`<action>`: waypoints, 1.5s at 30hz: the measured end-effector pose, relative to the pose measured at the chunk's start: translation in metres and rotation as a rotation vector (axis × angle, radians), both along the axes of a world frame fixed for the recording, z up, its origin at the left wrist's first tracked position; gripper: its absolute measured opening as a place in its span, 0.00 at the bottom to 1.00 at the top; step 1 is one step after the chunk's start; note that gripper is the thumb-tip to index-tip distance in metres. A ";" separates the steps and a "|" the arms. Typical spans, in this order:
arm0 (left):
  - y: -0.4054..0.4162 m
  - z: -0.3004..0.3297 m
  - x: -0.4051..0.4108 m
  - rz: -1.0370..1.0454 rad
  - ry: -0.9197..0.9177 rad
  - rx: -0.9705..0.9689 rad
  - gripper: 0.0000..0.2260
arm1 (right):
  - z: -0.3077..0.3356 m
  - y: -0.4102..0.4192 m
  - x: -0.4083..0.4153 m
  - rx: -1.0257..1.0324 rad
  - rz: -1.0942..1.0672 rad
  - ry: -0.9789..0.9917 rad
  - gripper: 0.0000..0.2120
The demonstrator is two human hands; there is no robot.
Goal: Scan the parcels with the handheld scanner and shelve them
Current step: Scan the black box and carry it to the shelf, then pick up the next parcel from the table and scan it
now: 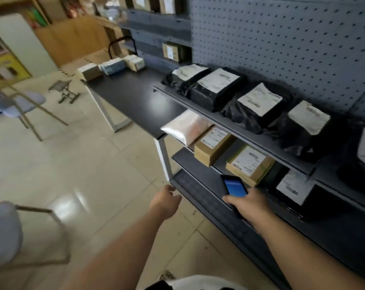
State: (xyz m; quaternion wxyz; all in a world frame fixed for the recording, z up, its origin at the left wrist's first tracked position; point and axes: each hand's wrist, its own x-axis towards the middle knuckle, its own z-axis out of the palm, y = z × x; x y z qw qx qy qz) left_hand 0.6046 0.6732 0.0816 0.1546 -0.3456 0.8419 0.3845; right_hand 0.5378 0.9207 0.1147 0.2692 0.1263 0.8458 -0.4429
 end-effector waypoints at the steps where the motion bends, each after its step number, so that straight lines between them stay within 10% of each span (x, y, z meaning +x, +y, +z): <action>1: -0.023 -0.001 0.007 0.013 0.001 -0.016 0.21 | 0.000 -0.024 -0.001 0.002 0.024 0.008 0.47; 16: -0.271 0.006 0.078 0.164 -0.033 -0.190 0.22 | 0.009 -0.325 -0.012 0.147 0.533 0.097 0.38; 45: -0.654 0.009 -0.116 0.411 -0.192 -0.290 0.23 | -0.023 -0.788 -0.284 0.124 0.895 0.060 0.32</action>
